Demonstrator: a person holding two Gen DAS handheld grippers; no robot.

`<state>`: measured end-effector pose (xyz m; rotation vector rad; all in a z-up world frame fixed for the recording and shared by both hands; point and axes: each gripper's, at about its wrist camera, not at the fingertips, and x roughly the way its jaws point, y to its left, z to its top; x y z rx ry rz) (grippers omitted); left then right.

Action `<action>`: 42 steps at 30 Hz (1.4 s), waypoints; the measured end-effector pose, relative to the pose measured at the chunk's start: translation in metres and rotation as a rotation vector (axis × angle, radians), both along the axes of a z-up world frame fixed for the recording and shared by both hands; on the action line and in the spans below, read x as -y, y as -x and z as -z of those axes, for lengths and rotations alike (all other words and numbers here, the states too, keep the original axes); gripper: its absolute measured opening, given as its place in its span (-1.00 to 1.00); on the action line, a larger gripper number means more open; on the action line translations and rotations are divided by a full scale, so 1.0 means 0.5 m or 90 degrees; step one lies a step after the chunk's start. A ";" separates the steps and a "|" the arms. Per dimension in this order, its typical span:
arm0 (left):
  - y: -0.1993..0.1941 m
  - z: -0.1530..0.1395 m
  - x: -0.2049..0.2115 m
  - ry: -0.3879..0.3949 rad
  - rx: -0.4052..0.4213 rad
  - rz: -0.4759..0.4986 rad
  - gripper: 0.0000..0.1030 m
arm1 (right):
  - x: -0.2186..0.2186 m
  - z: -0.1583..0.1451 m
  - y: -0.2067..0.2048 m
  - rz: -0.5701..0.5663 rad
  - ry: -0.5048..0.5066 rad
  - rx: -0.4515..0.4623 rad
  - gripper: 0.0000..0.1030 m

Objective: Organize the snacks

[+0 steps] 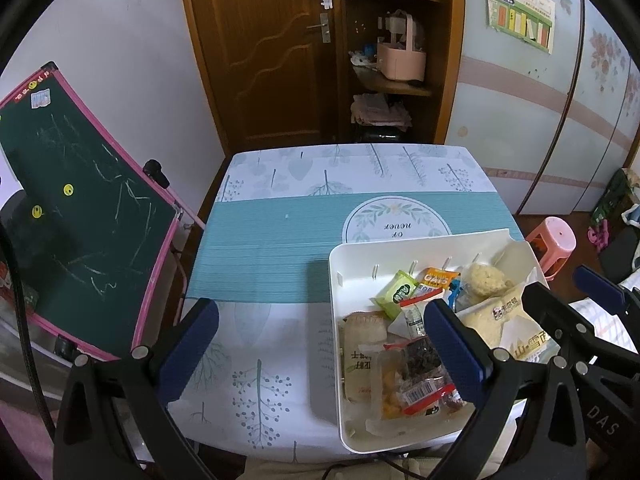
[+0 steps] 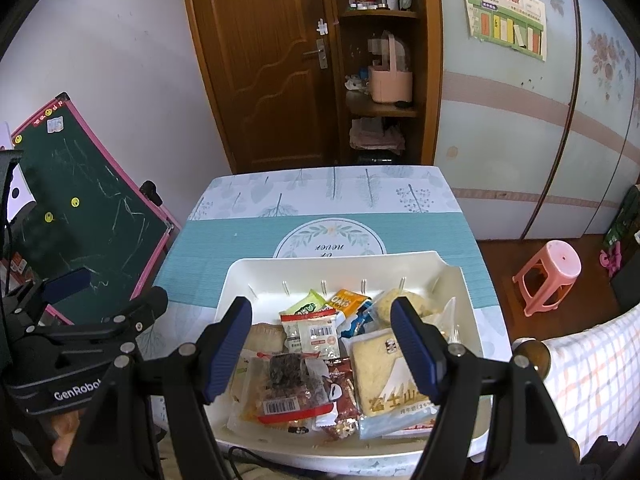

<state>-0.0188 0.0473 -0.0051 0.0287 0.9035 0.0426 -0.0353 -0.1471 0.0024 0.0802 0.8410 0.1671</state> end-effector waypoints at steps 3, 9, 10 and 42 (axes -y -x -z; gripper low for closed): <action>0.000 0.000 0.000 -0.001 0.001 0.000 0.98 | 0.000 0.000 0.001 0.000 0.000 0.001 0.41; 0.000 0.000 0.000 -0.001 0.000 0.000 0.98 | 0.000 0.001 0.001 0.000 -0.001 -0.001 0.41; 0.000 0.001 0.000 -0.001 0.000 0.000 0.98 | 0.001 0.001 0.000 0.000 -0.002 -0.002 0.41; 0.013 0.010 -0.011 -0.001 -0.010 -0.003 0.98 | -0.009 0.008 0.002 0.000 -0.010 -0.013 0.41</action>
